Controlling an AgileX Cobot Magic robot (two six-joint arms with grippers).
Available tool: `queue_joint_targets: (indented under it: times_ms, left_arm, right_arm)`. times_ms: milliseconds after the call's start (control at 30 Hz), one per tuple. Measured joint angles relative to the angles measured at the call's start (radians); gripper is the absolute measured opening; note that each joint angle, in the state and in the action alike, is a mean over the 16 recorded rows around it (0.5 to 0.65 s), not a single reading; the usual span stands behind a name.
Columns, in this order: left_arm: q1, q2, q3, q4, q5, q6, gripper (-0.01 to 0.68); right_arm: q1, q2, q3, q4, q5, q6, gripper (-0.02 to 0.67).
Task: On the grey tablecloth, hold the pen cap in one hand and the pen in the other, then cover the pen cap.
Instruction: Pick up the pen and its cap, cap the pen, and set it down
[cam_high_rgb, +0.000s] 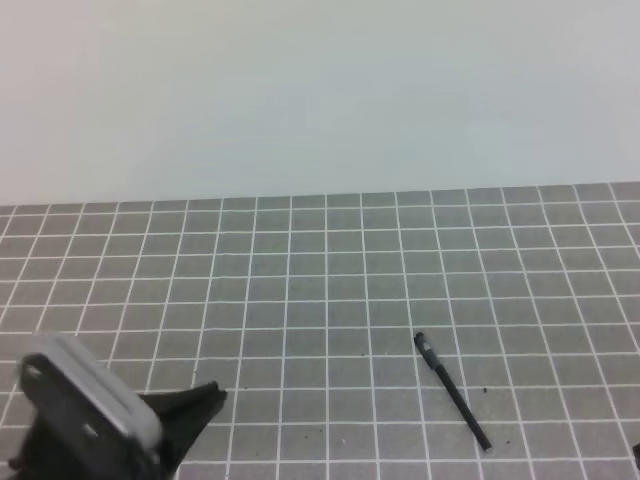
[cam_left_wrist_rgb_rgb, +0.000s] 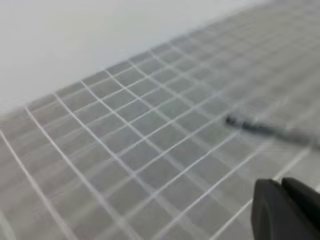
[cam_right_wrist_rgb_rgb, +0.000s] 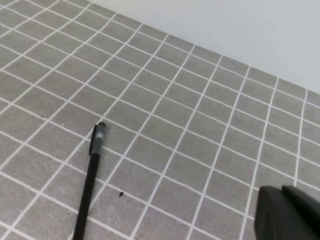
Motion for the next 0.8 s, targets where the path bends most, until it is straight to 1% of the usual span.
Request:
queue_joint_targets:
  times_ms: [267, 367, 533, 667, 800]
  left_arm:
    - [0.071, -0.066, 0.001, 0.104, 0.012, 0.189, -0.002]
    - [0.114, -0.136, 0.001, 0.116, 0.020, 0.214, -0.002]
    - [0.211, -0.278, 0.006, 0.081, 0.050, 0.141, -0.002]
    - [0.293, -0.395, 0.034, 0.046, 0.093, 0.023, -0.002]
    - [0.374, -0.515, 0.090, 0.012, 0.136, -0.107, -0.002]
  right_arm:
    - [0.000, 0.000, 0.000, 0.000, 0.005, 0.000, -0.003]
    - [0.000, 0.000, 0.000, 0.000, 0.006, 0.000, -0.003]
    - [0.000, 0.000, 0.000, 0.000, 0.008, 0.000, -0.003]
    - [0.000, 0.000, 0.000, 0.000, 0.007, 0.000, -0.004]
    - [0.000, 0.000, 0.000, 0.000, 0.007, 0.000, -0.004]
